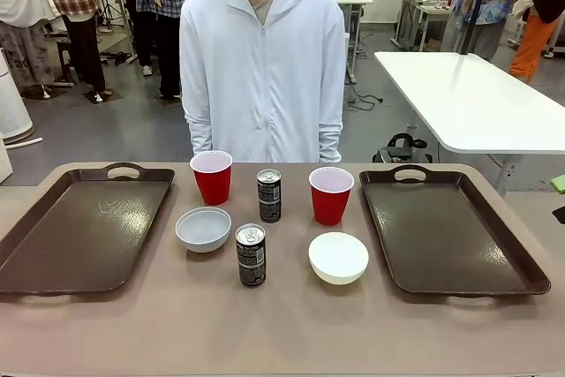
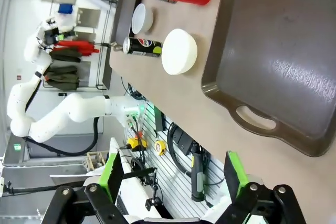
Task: Prepare tableware on both trays.
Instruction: Pick up a Picnic Bowl from the table and place it on a Handle tray.
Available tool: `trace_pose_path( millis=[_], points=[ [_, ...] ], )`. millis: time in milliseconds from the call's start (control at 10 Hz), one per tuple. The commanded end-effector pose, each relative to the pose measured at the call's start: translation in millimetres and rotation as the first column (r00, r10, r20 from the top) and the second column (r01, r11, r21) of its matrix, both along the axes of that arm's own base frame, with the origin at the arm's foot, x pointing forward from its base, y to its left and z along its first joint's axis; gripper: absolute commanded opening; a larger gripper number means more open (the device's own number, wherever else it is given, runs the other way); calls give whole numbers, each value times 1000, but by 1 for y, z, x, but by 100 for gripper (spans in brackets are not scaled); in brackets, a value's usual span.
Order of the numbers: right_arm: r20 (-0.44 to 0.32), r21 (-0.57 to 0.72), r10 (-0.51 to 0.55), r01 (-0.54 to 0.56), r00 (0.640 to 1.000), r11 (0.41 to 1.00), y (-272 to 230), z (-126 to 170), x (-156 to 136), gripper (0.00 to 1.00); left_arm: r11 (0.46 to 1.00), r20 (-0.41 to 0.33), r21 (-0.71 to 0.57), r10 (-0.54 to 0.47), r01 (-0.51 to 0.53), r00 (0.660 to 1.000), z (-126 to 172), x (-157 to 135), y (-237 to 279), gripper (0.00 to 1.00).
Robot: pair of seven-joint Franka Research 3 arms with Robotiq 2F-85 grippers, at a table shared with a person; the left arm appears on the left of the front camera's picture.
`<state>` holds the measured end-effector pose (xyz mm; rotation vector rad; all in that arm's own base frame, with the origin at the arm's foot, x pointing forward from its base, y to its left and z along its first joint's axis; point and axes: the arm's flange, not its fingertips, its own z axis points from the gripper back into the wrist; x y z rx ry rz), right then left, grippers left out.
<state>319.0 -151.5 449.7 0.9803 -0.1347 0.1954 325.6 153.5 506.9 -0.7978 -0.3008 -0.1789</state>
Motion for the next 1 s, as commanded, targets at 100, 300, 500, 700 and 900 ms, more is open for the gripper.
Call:
trace_pose_path(
  millis=[100,300,500,700,900],
  points=[
    [11,35,-22,21,1000,999,-7,1,6,100,998,-70,-25,50,-52,996,-18,-1,21,100],
    [14,32,-16,15,1000,999,-2,2,8,100,996,-85,-51,63,-68,994,-24,5,14,100],
    [14,6,9,-9,1000,1000,4,3,10,100,999,-52,-12,48,-49,997,-23,6,-4,100],
    [-4,7,-15,15,1000,1000,-1,0,4,100,998,-82,-33,56,-59,995,-29,2,21,100],
    [-4,7,-15,15,1000,1000,-1,0,4,100,998,-82,-33,56,-59,995,-29,2,21,100]
  ],
)
